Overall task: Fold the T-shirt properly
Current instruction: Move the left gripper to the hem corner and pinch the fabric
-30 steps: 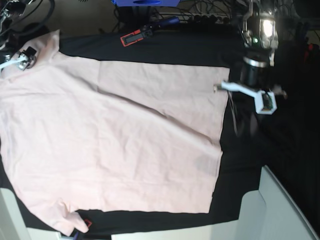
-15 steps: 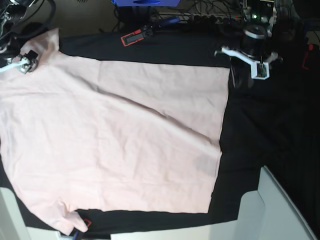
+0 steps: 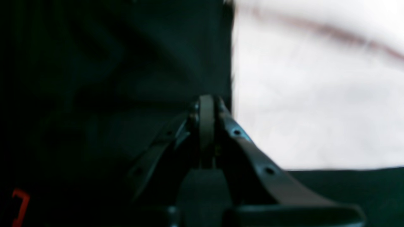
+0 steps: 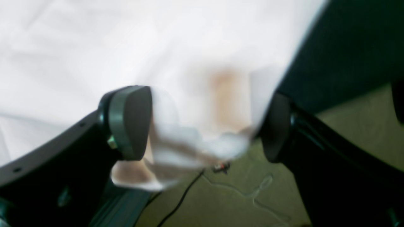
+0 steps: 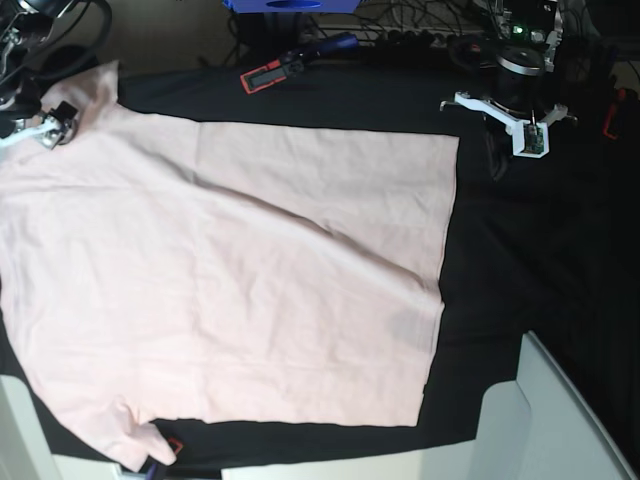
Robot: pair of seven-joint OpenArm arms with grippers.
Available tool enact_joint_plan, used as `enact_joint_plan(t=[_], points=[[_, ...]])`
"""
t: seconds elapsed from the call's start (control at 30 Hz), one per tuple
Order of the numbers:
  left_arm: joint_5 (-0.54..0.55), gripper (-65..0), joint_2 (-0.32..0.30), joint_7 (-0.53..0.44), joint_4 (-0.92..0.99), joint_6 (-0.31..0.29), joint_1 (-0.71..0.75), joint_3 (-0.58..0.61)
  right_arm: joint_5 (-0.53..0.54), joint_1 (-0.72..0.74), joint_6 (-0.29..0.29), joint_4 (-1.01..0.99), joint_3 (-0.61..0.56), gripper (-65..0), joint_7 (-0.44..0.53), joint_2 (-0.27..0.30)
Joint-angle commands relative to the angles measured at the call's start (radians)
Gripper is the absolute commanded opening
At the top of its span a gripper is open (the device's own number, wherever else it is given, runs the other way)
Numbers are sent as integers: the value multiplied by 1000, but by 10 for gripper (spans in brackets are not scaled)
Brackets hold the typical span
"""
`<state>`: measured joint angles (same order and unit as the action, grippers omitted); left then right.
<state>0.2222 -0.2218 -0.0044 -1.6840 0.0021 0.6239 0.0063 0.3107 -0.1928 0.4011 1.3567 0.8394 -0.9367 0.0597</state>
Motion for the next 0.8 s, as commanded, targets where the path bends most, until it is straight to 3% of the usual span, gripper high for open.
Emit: enact_joint_plan(t=[0.0, 0.17, 0.33, 0.77], points=[[0, -650, 2, 4, -3, 2, 27, -1, 2, 2, 2, 7, 2, -165, 8, 15], [0, -650, -11, 7, -17, 2, 64, 1, 2, 8, 2, 3, 2, -173, 8, 18], [0, -650, -15, 2, -18, 2, 107, 1, 2, 8, 2, 3, 2, -239, 6, 16], [9, -650, -20, 2, -15, 2, 124, 1, 2, 6, 2, 3, 2, -242, 3, 12]])
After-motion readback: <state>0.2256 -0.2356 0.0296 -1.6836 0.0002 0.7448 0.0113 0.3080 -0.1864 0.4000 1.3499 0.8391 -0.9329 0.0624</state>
